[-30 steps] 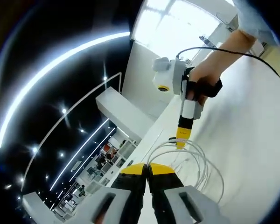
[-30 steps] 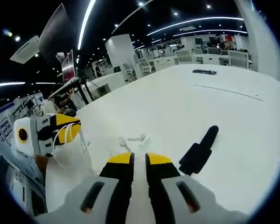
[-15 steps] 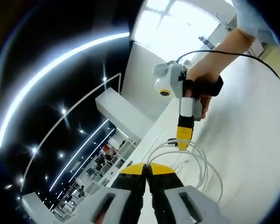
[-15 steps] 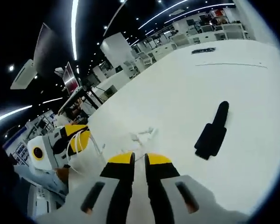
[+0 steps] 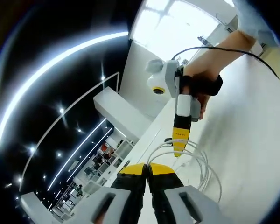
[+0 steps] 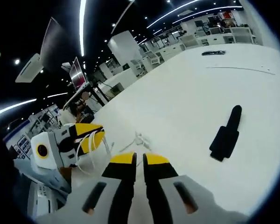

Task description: Peel open the Velcro strap on the desktop, arrange the wired earphones neatly onto it, and close the Velcro strap to secure them.

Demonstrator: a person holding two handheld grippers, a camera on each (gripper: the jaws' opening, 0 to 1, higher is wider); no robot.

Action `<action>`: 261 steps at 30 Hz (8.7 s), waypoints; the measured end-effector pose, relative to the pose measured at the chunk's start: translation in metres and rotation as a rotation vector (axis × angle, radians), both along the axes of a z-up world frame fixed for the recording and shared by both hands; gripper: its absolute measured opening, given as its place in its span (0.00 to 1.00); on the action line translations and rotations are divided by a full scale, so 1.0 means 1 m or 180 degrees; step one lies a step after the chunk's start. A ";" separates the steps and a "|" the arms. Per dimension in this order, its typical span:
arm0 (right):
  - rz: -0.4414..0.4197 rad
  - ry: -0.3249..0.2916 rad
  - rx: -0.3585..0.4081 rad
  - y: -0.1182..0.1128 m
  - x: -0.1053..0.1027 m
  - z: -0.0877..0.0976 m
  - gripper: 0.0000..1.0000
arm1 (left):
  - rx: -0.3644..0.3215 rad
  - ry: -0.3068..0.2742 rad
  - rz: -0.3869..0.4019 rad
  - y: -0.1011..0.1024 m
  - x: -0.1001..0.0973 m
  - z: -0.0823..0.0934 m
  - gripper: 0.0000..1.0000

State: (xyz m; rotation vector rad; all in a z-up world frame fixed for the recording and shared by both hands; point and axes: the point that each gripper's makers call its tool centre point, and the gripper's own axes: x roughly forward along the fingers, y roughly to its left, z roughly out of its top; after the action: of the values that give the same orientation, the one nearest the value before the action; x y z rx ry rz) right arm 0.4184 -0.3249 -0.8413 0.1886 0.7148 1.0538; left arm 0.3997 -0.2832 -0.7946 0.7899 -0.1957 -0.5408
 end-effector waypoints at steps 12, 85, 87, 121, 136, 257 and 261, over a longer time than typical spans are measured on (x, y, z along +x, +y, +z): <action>0.0039 0.0178 -0.0086 0.005 -0.002 -0.014 0.07 | 0.0026 -0.0019 -0.0009 -0.001 0.000 0.000 0.06; 0.0454 -0.0750 0.0121 0.024 -0.019 0.033 0.04 | 0.0472 -0.0073 0.0013 0.007 0.004 -0.019 0.07; 0.0463 -0.0751 0.0128 0.025 -0.019 0.034 0.04 | 0.0529 -0.0086 0.0007 0.007 0.005 -0.021 0.08; 0.0681 -0.0671 0.0173 0.032 -0.033 0.035 0.04 | 0.0586 -0.0179 -0.0039 -0.001 0.010 -0.012 0.07; 0.0467 -0.0551 0.0238 0.020 -0.016 0.030 0.05 | 0.0580 -0.0325 -0.0013 0.001 0.006 -0.005 0.06; 0.0510 -0.1601 -0.0995 0.037 0.019 -0.005 0.04 | 0.0538 -0.0239 0.0139 0.016 0.001 0.005 0.07; 0.0492 -0.1734 -0.0988 0.037 0.016 0.013 0.04 | 0.0594 -0.0187 0.0144 0.014 0.003 0.001 0.07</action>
State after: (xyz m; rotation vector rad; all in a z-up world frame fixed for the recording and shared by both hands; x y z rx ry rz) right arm 0.4349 -0.2878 -0.8286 -0.4155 0.3900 1.0616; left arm 0.4029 -0.2690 -0.7941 0.9903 -0.1830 -0.4982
